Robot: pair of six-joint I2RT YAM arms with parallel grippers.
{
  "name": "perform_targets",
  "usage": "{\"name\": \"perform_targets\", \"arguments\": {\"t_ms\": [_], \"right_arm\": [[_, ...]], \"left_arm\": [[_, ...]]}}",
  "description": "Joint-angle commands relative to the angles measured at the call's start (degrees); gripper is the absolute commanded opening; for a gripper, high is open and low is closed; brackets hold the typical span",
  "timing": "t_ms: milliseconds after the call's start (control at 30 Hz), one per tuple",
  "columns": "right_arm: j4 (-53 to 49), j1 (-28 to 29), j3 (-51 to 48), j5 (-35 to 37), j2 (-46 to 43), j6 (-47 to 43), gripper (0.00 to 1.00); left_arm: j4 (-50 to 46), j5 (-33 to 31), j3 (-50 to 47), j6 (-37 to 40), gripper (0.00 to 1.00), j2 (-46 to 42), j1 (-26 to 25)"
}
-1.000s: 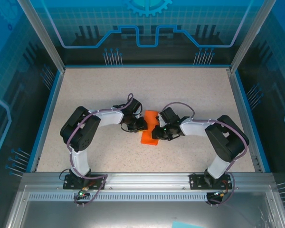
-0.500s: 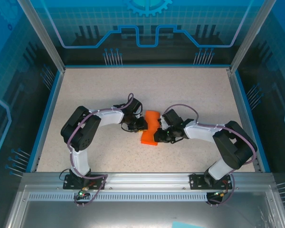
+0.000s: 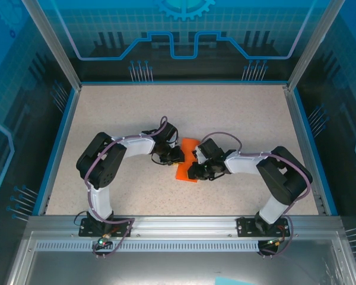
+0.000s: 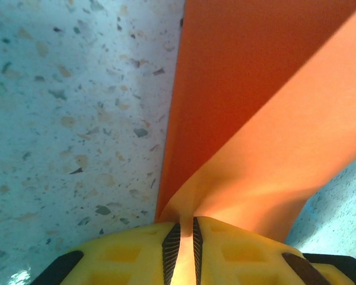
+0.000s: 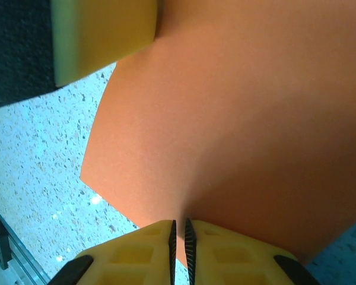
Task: Fold a paper plane with a square sheet of paper (pick it up from the middle)
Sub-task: Fold the square sheet of paper in half at the center of the table.
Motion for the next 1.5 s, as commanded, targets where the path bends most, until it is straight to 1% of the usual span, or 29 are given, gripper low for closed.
{"name": "perform_targets", "arguments": {"t_ms": [0,200,433,600,733,867,967,1033,1333,1467], "right_arm": [[-4.7,0.7,-3.5,-1.5,-0.6,-1.2,0.16],[-6.9,0.5,-6.8,-2.6,-2.6,-2.2,0.17],[-10.0,-1.1,-8.9,-2.5,-5.7,-3.7,0.17],[-12.4,-3.9,-6.3,-3.8,-10.4,-4.3,0.17],[-9.6,-5.7,-2.2,-6.3,-11.7,-2.4,0.17],[-4.6,-7.2,0.5,-6.5,-10.0,0.3,0.17],[-2.9,-8.6,2.6,-4.8,-7.6,0.5,0.17],[-1.7,-9.7,4.0,-5.1,-5.4,0.4,0.17],[-2.4,-10.9,10.4,-4.8,4.0,-3.6,0.17],[-1.7,-11.0,10.5,-5.0,6.3,-4.4,0.17]], "left_arm": [[-6.3,-7.5,-3.0,1.7,0.21,7.3,-0.4],[-6.9,-7.9,-2.2,2.1,0.21,8.0,-0.3],[-7.7,-7.9,-1.4,2.4,0.21,8.2,-0.2],[-8.4,-7.7,-0.6,3.5,0.21,8.0,-0.2],[-9.0,-7.5,-0.1,4.4,0.21,7.4,-0.3],[-9.2,-7.2,0.0,4.9,0.21,6.8,-0.4],[-9.3,-6.8,0.2,5.0,0.21,6.3,-0.3],[-9.3,-6.4,0.3,5.1,0.21,5.9,-0.4],[-9.5,-5.4,0.8,5.4,0.22,2.8,-0.4],[-10.0,-5.4,0.5,5.4,0.23,1.4,-0.5]]}}
